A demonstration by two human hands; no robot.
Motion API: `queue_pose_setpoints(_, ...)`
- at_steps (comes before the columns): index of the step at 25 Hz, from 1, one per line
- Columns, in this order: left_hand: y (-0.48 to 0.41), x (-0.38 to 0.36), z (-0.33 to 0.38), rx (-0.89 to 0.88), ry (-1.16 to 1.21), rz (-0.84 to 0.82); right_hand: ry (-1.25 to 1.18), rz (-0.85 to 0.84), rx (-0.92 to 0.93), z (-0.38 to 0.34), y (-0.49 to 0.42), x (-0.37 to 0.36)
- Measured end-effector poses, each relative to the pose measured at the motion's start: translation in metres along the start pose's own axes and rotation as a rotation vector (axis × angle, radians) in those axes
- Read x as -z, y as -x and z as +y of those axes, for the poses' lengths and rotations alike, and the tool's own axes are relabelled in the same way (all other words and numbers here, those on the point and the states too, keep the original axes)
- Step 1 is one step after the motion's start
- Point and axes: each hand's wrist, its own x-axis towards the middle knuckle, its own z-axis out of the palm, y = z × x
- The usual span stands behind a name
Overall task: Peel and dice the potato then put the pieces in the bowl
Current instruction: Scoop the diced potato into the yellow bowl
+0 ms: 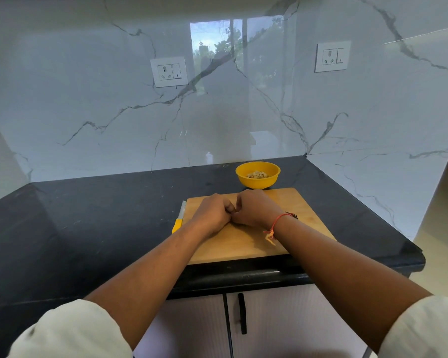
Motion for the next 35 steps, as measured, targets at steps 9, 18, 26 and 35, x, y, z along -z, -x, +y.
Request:
queue_pose_setpoints(9,0.0,0.006,0.0,-0.015,0.007,-0.078,-0.224,-0.07,-0.052,0.011,-0.004,0.003)
queue_pose_setpoints(18,-0.002,0.006,-0.012,0.004,0.145,-0.072,-0.198,-0.199,-0.03,0.008,-0.013,0.01)
queue_pose_setpoints(26,-0.008,0.008,-0.02,0.037,0.224,-0.142,-0.115,-0.102,0.019,0.002,-0.008,0.0)
queue_pose_setpoints(35,-0.007,0.014,-0.017,0.04,0.245,-0.182,-0.112,-0.013,0.103,0.002,-0.002,-0.001)
